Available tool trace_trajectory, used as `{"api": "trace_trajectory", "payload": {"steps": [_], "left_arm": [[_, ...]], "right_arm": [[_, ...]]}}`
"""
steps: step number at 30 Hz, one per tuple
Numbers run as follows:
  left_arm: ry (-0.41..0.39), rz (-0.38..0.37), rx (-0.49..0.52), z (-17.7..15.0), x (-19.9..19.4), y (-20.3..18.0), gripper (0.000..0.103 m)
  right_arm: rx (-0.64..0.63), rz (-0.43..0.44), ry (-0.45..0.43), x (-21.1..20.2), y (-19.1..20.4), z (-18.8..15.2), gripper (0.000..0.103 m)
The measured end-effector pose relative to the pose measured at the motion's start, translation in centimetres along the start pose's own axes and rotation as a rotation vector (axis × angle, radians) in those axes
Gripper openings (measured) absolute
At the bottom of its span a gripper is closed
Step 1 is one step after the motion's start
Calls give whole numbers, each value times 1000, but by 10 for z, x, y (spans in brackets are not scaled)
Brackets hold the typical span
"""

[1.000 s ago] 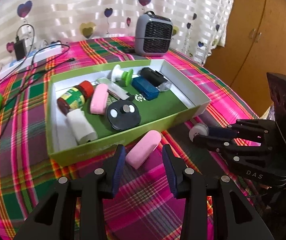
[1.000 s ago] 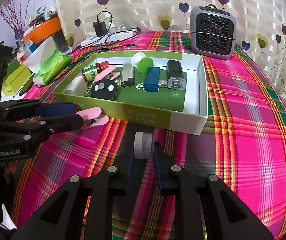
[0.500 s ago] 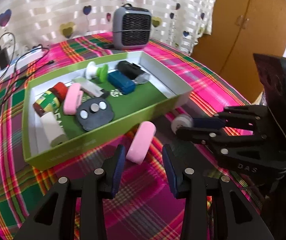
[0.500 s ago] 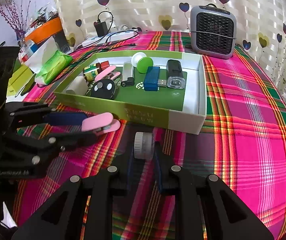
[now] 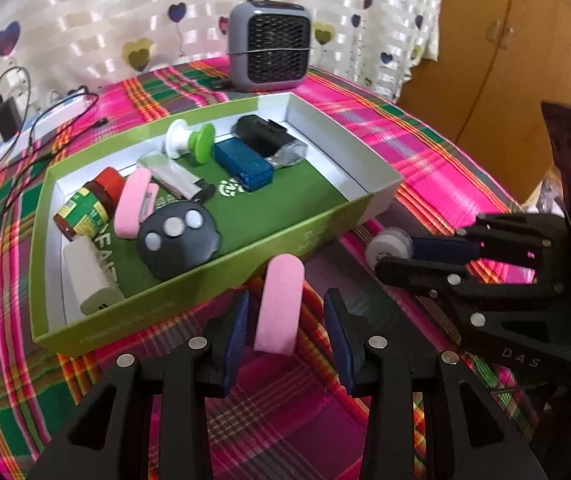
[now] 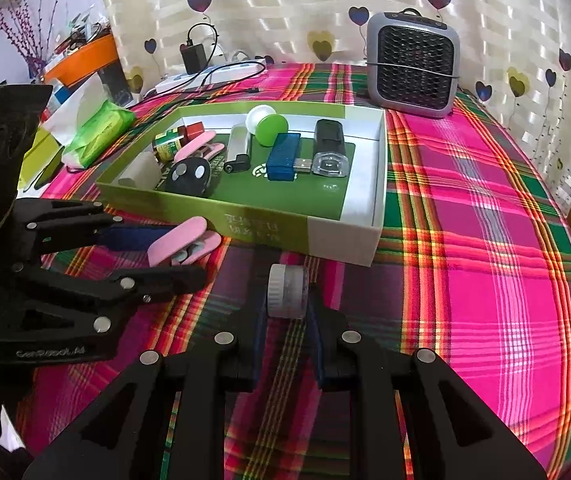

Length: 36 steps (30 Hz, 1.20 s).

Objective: Organize rigid objects
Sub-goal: 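Carry the pink block with the left tool while the right tool carries the white cap into the box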

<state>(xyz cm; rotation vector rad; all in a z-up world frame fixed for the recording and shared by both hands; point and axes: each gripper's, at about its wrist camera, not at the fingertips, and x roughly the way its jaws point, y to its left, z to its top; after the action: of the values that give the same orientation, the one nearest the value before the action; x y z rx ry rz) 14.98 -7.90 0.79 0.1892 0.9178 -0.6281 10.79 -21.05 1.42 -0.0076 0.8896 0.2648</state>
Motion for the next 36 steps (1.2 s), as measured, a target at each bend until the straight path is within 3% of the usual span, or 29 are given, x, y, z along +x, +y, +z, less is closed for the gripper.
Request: {"api": "trace_trajectory", "payload": {"steps": [10,19,36], "left_arm": [[-3,45,-35,0,1,4,27],[-6,34,-33,-1,1,1,17],[-23,46,-30,-3,-6,1,17]], "right_arm": [[3,3,1,0,-1,0,20],[0,-2,2,1,0,-1,20],[-1,-7,-5,0,0,-1,20]]}}
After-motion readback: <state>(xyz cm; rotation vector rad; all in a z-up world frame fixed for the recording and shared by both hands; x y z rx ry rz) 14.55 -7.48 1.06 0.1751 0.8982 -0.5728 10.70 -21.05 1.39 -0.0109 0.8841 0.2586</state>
